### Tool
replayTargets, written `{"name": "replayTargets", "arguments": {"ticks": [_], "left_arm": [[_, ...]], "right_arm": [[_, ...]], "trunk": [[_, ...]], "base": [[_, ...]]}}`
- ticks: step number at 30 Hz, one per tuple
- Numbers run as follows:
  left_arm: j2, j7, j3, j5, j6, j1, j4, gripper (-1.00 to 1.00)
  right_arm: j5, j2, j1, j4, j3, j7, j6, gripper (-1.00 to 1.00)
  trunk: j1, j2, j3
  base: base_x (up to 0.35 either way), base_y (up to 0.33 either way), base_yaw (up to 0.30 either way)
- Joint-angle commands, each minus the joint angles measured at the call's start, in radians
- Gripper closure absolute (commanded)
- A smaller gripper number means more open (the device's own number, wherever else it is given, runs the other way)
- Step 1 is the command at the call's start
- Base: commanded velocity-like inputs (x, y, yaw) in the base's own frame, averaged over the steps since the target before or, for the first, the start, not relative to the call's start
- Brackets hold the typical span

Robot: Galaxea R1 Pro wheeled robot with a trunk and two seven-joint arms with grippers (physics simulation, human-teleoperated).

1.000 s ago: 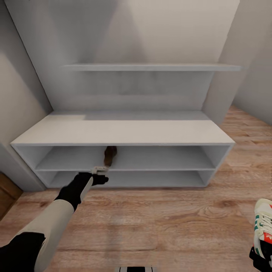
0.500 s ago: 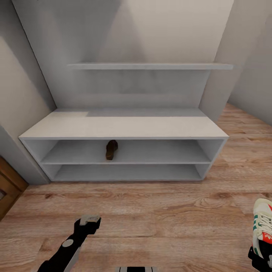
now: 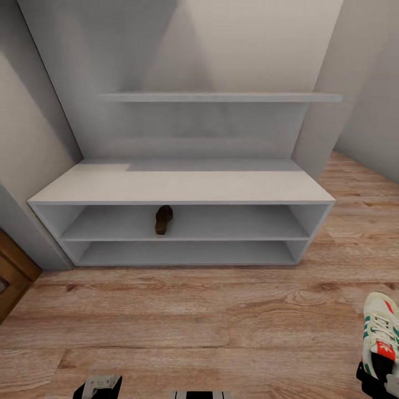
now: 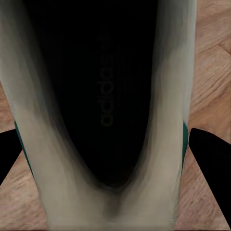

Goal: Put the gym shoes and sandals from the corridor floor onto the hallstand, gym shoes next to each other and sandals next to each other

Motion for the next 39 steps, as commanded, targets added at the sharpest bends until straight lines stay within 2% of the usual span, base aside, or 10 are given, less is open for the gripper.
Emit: {"name": "replayTargets", "arguments": {"ticks": [1, 7, 13, 30, 39], "left_arm": [[0.001, -0.003, -0.007, 0.01, -0.014, 0.0, 0.007, -1.0], [0.002, -0.004, -0.007, 0.009, -0.024, 0.0, 0.012, -1.0], [0.002, -0.003, -0.008, 0.01, -0.025, 0.001, 0.012, -1.0], [0.004, -0.003, -0.005, 0.015, -0.025, 0.002, 0.009, -1.0], [0.006, -0.003, -0.005, 0.019, -0.024, 0.002, 0.006, -1.0]], "right_arm": [[-0.01, 0.016, -0.001, -0.001, 0.007, -0.001, -0.004, 1.0], [-0.008, 0.036, -0.001, -0.002, 0.006, -0.001, -0.008, 1.0], [-0.008, 0.036, -0.001, -0.002, 0.006, -0.001, -0.008, 1.0], [-0.008, 0.036, -0.001, -0.002, 0.006, -0.001, -0.008, 1.0], [-0.008, 0.036, -0.001, -0.002, 0.006, -0.001, -0.008, 1.0]], "trunk": [[0.0, 0.0, -0.001], [0.0, 0.0, -0.001], [0.0, 0.0, -0.001], [0.0, 0.0, -0.001], [0.0, 0.0, -0.001]], "base": [[0.0, 0.0, 0.0], [-0.003, -0.043, 0.0], [-0.137, -0.235, 0.0], [-0.26, -0.188, 0.0], [-0.174, -0.111, 0.0]]}}
